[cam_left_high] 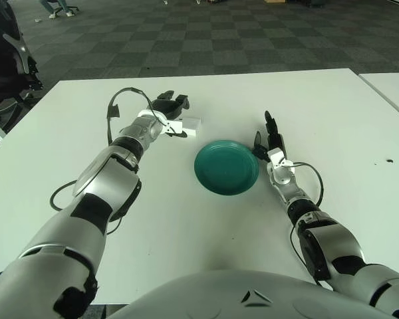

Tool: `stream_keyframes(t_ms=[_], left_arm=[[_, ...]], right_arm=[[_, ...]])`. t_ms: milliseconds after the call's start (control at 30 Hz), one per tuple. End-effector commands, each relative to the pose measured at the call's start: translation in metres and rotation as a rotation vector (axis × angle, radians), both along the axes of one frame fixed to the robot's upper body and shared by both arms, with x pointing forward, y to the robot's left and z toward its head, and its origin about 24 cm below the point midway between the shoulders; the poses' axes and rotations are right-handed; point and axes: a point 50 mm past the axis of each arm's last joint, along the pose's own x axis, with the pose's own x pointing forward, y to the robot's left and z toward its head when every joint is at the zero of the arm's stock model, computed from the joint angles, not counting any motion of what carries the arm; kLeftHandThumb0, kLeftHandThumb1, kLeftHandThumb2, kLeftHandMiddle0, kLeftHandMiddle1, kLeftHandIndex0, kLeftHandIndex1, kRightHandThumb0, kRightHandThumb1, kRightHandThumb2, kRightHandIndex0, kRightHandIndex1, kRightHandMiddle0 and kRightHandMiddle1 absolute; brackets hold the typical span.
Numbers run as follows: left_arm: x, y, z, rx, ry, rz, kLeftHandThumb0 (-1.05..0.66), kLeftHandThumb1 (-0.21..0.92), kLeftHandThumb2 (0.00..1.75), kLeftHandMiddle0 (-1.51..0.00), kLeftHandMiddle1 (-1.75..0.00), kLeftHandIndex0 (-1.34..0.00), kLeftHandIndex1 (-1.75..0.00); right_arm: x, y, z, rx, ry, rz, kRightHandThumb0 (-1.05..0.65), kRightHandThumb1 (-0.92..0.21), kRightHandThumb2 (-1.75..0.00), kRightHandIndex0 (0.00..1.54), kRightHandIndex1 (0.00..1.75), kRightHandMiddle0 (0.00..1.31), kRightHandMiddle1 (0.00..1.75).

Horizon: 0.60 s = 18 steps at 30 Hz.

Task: Put the charger into the plate.

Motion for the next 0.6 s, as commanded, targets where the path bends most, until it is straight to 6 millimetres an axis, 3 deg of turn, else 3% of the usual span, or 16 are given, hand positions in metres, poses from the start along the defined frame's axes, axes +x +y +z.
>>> stream_keyframes(t_ms=[0,367,567], left_arm=[[0.0074,-0.0032,0.0144,0.024,-0.054,0.006,-1.05,0.92,0.35,0.0,0.0,-0.08,-1.08],[0.0081,-0.0059,0.011,0.055,0.021,0.026,-1.05,0.92,0.35,0.0,0.0,-0.05,-0.98],[0.0084,-0.007,0.0101,0.071,0.059,0.028,-1.05,0.92,0.35,0.0,0.0,-0.03,-0.94]], right_arm=[[-0.0621,0.0026,-0.0727,0.011,0.405,-0.036,-1.05,-0.92,-1.16,0.0,0.0,0.08,0.07],[-0.0618,0.0068,-0.0705,0.031,0.376,-0.033,-1.05,-0.92,-1.18,0.0,0.0,0.13,0.13],[-0.062,0.0084,-0.0706,0.041,0.376,-0.041,-1.05,-0.92,-1.18,0.0,0.0,0.02,0.58]])
